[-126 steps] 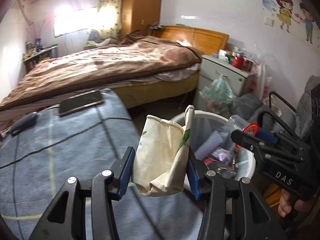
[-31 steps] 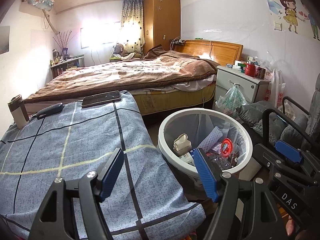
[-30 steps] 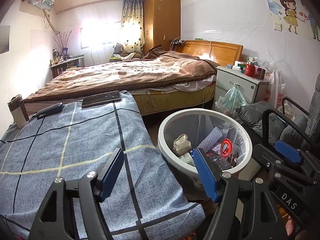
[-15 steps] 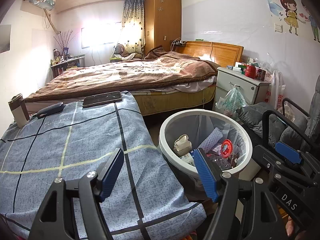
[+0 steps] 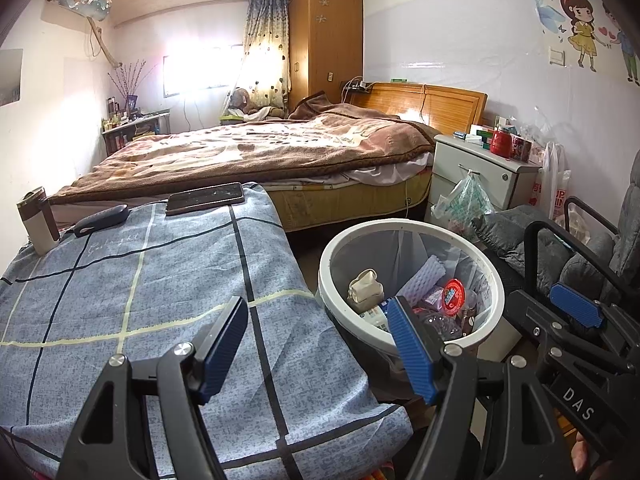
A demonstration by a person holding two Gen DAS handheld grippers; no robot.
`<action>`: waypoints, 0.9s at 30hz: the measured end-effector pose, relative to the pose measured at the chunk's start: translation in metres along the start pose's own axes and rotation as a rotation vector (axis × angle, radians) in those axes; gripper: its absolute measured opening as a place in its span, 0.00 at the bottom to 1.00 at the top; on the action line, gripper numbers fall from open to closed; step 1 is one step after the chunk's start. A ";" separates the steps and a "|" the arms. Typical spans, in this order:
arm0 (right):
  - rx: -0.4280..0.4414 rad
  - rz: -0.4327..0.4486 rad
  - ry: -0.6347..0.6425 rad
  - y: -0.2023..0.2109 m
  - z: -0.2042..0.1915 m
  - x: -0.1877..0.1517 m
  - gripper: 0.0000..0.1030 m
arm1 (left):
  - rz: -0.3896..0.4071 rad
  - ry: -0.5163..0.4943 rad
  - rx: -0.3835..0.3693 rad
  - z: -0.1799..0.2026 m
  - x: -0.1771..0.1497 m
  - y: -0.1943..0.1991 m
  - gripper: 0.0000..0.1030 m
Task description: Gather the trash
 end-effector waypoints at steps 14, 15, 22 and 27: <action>0.001 0.000 -0.003 0.001 -0.001 0.001 0.58 | 0.009 -0.005 0.006 0.000 0.000 0.000 0.72; 0.002 0.000 -0.002 0.000 -0.001 0.001 0.58 | 0.012 -0.007 0.006 0.000 -0.001 0.001 0.72; 0.004 -0.003 -0.003 -0.001 -0.002 0.000 0.58 | 0.010 -0.003 0.000 0.000 -0.002 0.003 0.72; 0.004 -0.003 -0.003 -0.001 -0.002 0.000 0.58 | 0.007 -0.006 -0.003 0.000 -0.003 0.003 0.72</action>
Point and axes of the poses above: each gripper's, at about its wrist camera, not at the fingertips, and y roughly against the way its jaws point, z to its right, x to its top, the point moved 10 cm from there along -y, roughly the way its jaws point, and after that the axes turned 9 degrees about z, right-handed, at the moved point
